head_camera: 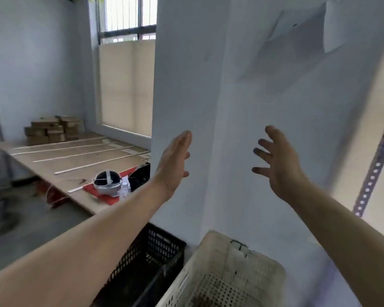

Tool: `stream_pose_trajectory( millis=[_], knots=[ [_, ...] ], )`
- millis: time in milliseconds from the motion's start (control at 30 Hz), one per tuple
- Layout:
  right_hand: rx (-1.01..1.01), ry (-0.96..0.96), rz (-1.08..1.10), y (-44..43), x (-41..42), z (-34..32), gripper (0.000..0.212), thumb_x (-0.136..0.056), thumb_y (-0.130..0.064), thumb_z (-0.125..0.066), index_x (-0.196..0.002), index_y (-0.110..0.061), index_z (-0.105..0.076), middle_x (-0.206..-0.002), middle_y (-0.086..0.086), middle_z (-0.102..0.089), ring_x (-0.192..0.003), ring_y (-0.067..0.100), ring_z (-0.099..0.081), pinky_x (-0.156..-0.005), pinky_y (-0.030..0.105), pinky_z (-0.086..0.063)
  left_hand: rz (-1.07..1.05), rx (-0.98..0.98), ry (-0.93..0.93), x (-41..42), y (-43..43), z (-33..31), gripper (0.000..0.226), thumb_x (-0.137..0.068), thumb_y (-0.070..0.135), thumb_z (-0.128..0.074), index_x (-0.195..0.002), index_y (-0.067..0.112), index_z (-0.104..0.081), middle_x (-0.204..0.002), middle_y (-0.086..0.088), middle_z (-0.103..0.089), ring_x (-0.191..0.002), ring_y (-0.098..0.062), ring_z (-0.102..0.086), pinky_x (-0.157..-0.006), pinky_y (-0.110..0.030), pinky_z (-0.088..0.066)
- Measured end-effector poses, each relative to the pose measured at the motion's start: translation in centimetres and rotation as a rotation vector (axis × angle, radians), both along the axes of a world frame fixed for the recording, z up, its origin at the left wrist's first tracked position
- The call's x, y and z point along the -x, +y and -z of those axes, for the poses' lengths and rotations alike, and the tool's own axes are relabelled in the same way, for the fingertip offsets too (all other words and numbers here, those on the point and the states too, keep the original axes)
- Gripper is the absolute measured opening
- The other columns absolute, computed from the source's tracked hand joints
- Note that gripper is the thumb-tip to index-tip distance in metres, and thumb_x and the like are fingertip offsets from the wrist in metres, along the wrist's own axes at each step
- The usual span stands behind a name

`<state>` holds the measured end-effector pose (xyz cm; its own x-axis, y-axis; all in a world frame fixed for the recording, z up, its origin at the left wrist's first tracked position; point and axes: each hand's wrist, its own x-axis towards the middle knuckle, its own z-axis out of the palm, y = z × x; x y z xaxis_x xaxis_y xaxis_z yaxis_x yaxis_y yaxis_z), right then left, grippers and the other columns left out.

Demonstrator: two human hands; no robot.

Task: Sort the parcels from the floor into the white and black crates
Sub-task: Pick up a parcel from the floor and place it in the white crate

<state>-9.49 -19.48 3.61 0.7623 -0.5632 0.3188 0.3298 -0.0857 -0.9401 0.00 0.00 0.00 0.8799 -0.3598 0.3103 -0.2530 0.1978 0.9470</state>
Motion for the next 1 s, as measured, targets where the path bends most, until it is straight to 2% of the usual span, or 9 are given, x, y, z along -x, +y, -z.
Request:
stream_pose_trajectory(
  millis=[133, 233, 300, 400, 533, 667, 767, 867, 1000],
  knots=[
    [0.024, 0.072, -0.159, 2.3, -2.4, 0.8, 0.073, -0.074, -0.059, -0.054, -0.142, -0.035, -0.048, -0.136, -0.005, -0.052, -0.129, 0.022, -0.054, -0.104, 0.058, -0.047, -0.15, 0.041, 0.025, 0.3, 3.1, 0.8, 0.068, -0.081, 0.072, -0.047, -0.14, 0.039, -0.048, -0.135, 0.016, -0.053, -0.12, -0.014, -0.054, -0.086, -0.042, -0.047],
    [0.067, 0.103, -0.278, 4.5, -4.3, 2.1, 0.082, -0.073, -0.059, -0.053, -0.15, -0.031, -0.044, -0.137, -0.009, -0.051, -0.131, 0.022, -0.053, -0.104, 0.056, -0.047, -0.272, 0.029, 0.021, 0.6, 5.9, 2.2, 0.056, -0.087, 0.069, -0.044, -0.134, 0.04, -0.051, -0.128, 0.015, -0.054, -0.117, -0.015, -0.054, -0.088, -0.044, -0.05],
    [0.075, 0.112, -0.35, 6.1, -5.5, 3.0, 0.083, -0.074, -0.059, -0.053, -0.151, -0.03, -0.043, -0.137, -0.01, -0.051, -0.131, 0.022, -0.052, -0.104, 0.055, -0.047, -0.361, 0.0, 0.01, 1.4, 7.7, 3.0, 0.075, -0.081, 0.072, -0.042, -0.146, 0.035, -0.045, -0.139, 0.009, -0.05, -0.126, -0.022, -0.05, -0.102, -0.057, -0.046],
    [0.083, 0.133, -0.466, 9.3, -6.5, 4.3, 0.079, -0.075, -0.058, -0.055, -0.149, -0.029, -0.045, -0.134, -0.009, -0.052, -0.129, 0.022, -0.053, -0.102, 0.054, -0.048, -0.507, -0.065, 0.001, 3.1, 10.6, 4.3, 0.082, -0.082, 0.075, -0.038, -0.151, 0.032, -0.039, -0.151, 0.006, -0.046, -0.133, -0.024, -0.047, -0.109, -0.058, -0.04],
    [0.078, 0.158, -0.624, 14.7, -7.4, 6.5, 0.047, -0.096, -0.049, -0.056, -0.139, -0.032, -0.048, -0.129, -0.007, -0.051, -0.124, 0.025, -0.051, -0.104, 0.057, -0.046, -0.663, -0.071, 0.049, 5.9, 14.8, 6.3, 0.078, -0.086, 0.076, -0.04, -0.151, 0.034, -0.04, -0.147, 0.011, -0.048, -0.133, -0.02, -0.048, -0.104, -0.052, -0.045],
    [0.09, 0.193, -0.781, 21.1, -6.6, 9.0, 0.029, -0.091, -0.053, -0.059, -0.117, -0.043, -0.051, -0.112, -0.015, -0.055, -0.12, 0.024, -0.055, -0.094, 0.051, -0.05, -0.817, -0.102, 0.107, 9.5, 19.9, 8.2, 0.079, -0.079, 0.076, -0.038, -0.148, 0.037, -0.043, -0.143, 0.011, -0.048, -0.127, -0.017, -0.051, -0.097, -0.049, -0.051],
    [0.093, 0.226, -0.892, 26.1, -4.9, 10.7, 0.04, -0.08, -0.059, -0.058, -0.116, -0.043, -0.051, -0.108, -0.016, -0.056, -0.115, 0.019, -0.057, -0.094, 0.051, -0.05, -0.903, -0.068, 0.156, 12.5, 24.1, 9.8, 0.074, -0.082, 0.073, -0.041, -0.146, 0.036, -0.045, -0.142, 0.012, -0.049, -0.126, -0.015, -0.052, -0.099, -0.052, -0.049],
    [0.107, 0.237, -0.991, 30.6, -2.8, 11.8, 0.051, -0.075, -0.059, -0.054, -0.122, -0.041, -0.048, -0.111, -0.015, -0.055, -0.109, 0.01, -0.054, -0.09, 0.048, -0.048, -0.962, -0.048, 0.19, 15.1, 27.8, 11.4, 0.042, -0.097, 0.063, -0.042, -0.132, 0.04, -0.049, -0.134, 0.014, -0.051, -0.124, -0.013, -0.052, -0.103, -0.055, -0.048],
    [0.147, 0.26, -1.057, 37.2, 0.2, 13.4, 0.058, -0.086, -0.057, -0.055, -0.137, -0.032, -0.047, -0.123, -0.008, -0.056, -0.114, 0.013, -0.056, -0.094, 0.049, -0.05, -1.036, -0.031, 0.226, 19.3, 33.1, 13.0, 0.055, -0.099, 0.063, -0.041, -0.145, 0.034, -0.047, -0.137, 0.013, -0.053, -0.127, -0.016, -0.053, -0.101, -0.051, -0.049]
  ],
)
